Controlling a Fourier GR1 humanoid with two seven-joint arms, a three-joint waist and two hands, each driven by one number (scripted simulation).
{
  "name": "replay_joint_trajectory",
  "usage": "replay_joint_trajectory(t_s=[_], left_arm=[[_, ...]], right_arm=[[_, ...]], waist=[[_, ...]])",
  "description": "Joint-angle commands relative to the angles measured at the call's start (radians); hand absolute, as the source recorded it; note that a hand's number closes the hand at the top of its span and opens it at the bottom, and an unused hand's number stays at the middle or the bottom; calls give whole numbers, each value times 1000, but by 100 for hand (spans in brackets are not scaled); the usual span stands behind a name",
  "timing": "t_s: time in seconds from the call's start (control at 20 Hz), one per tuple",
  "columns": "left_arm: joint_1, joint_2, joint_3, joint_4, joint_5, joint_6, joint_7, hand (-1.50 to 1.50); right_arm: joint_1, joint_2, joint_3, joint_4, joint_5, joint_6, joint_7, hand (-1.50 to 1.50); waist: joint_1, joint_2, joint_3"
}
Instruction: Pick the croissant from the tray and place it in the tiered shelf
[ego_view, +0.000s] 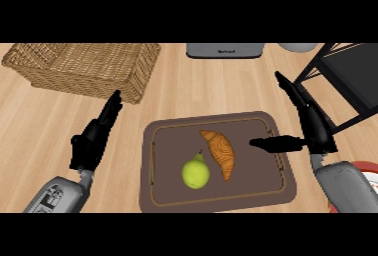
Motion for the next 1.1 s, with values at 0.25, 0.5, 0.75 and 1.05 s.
replay_joint_trajectory(t_s=[0.25,0.5,0.75,1.05], left_arm=[[19,-4,10,-32,-24,-13,14,0],[-15,-29,8,5,-31,-15,24,0],[-30,-9,60,50,-1,-66,7,0],[-25,-46,72,37,-47,-83,23,0]], right_arm=[[-98,-78,177,-288,190,127,535,-150],[-181,-157,282,-334,227,353,728,-150],[-273,-109,381,-412,303,485,991,-150],[-232,20,388,-539,356,575,1171,-150]], waist=[[5,-5,-1],[3,-3,-2],[0,-1,-2],[2,1,1]])
